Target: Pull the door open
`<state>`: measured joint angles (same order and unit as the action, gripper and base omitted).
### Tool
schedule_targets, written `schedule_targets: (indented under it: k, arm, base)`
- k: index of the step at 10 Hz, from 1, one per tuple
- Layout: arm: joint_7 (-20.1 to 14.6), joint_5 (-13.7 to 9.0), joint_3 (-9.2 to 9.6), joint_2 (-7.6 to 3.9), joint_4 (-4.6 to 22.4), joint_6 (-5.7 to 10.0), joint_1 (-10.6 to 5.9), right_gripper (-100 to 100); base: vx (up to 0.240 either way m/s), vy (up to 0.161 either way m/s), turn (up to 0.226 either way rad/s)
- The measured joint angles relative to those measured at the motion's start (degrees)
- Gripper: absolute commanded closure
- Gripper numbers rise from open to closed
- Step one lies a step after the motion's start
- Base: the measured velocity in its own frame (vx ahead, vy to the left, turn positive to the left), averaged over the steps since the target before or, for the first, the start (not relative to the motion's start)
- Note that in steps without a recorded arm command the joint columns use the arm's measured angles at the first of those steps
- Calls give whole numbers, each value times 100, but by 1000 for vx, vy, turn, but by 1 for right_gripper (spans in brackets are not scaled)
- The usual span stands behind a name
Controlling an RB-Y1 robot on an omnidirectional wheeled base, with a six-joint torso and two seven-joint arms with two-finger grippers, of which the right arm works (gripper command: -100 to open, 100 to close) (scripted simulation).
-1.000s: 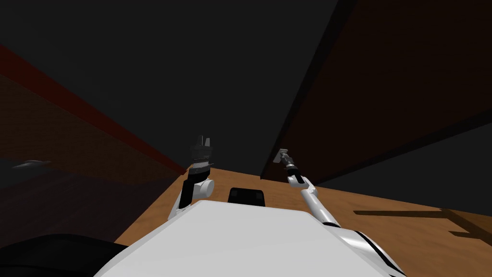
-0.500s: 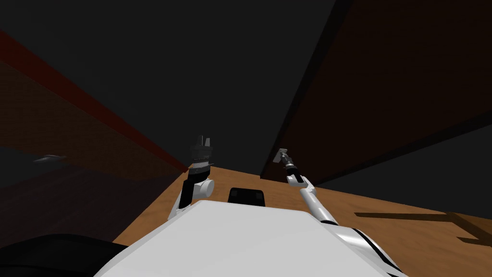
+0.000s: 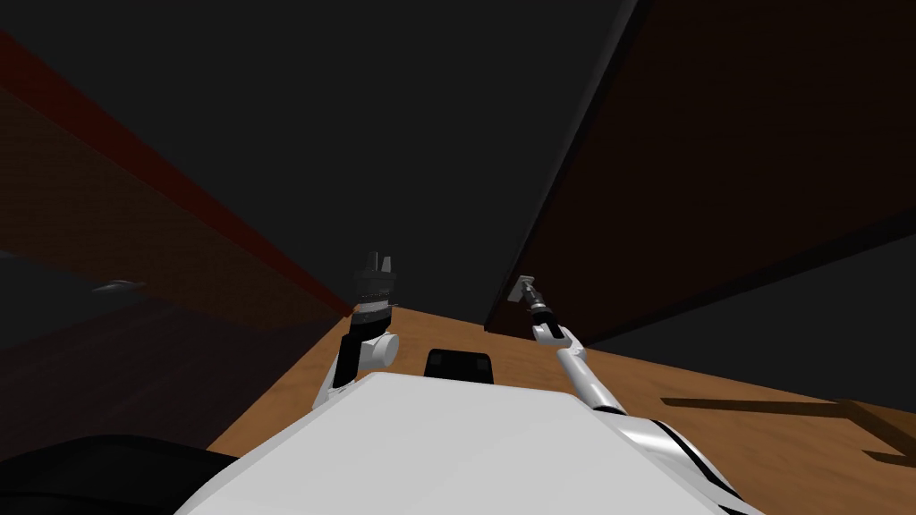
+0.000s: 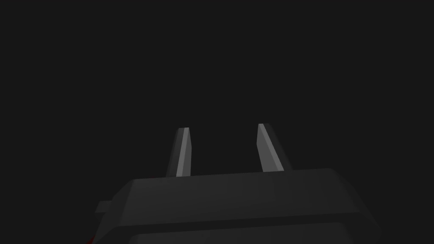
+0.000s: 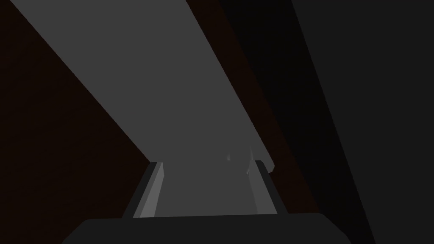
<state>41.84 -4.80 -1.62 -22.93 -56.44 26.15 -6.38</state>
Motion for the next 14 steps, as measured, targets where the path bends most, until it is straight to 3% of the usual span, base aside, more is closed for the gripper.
schedule_targets:
  k: [14]
  arm:
    - [-1920,-534,110,69,253,34,-248,100]
  base:
    - [-41,-26,40]
